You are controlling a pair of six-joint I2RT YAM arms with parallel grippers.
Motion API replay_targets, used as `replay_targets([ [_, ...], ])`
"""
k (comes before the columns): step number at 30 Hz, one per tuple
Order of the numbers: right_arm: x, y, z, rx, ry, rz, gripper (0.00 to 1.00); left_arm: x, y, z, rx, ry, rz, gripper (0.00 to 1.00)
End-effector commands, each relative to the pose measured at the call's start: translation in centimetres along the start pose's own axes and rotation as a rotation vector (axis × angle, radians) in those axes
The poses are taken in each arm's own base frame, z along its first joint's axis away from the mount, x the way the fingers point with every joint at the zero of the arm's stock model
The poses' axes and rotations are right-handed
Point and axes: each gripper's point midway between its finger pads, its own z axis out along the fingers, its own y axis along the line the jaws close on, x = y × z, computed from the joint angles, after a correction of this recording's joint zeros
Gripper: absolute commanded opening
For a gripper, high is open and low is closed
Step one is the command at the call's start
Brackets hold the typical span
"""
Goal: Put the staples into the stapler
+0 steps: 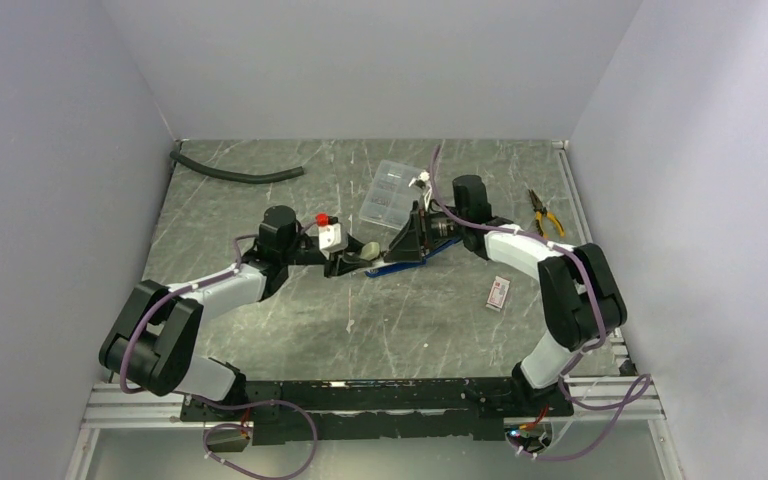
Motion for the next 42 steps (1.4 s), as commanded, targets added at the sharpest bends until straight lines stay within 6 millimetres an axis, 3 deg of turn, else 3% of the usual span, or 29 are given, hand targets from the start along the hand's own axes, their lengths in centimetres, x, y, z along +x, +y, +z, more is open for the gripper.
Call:
replay_targets([
  [1, -1.6, 1.0, 0.7, -0.058, -0.014, -0.029, 0.95, -1.7, 1.0, 0.3, -0.020, 0.005, 0.111, 0.03],
  [13, -0.3, -0.1, 1.6, -0.081, 0.024, 0.016, 0.66, -1.4, 0.8, 0.6, -0.023, 0.025, 0.147, 0.03],
  [20, -0.3, -0.1, 1.8, -0.100, 0.028, 0.026, 0.42, -1.1, 0.8, 0.7, -0.025, 0.038, 0.160, 0.03],
  [22, -0.3, -0.1, 1.7, -0.100, 0.028, 0.026, 0.30, -1.0, 0.9, 0.7, -0.031, 0.046, 0.163, 0.03],
  [25, -0.2, -0.3, 1.6, -0.068, 0.027, 0.015, 0.00, -0.8, 1.5, 0.7, -0.066, 0.057, 0.167, 0.13],
  [31, -0.1, -0.5, 1.4, -0.016, 0.006, 0.002, 0.00, -0.8, 2.0, 0.9, -0.086, 0.050, 0.189, 0.31],
  [33, 0.0, -0.6, 1.4, -0.012, 0.005, 0.001, 0.00, -1.0, 2.1, 1.2, -0.077, 0.049, 0.189, 0.28],
  [36, 0.2, -1.1, 1.2, 0.005, 0.013, -0.012, 0.00, -0.9, 2.2, 1.4, -0.072, 0.054, 0.188, 0.14],
  [38, 0.0, -1.6, 0.6, 0.017, 0.005, -0.013, 0.19, -0.8, 1.9, 1.3, -0.053, 0.060, 0.203, 0.03],
  [40, -0.7, -1.9, -0.3, 0.032, -0.020, -0.017, 0.38, -0.6, 1.4, 1.2, -0.033, 0.064, 0.210, 0.03],
  [42, -1.1, -2.0, -1.0, 0.056, -0.035, -0.029, 0.51, -0.4, 1.1, 1.1, -0.021, 0.070, 0.217, 0.03],
])
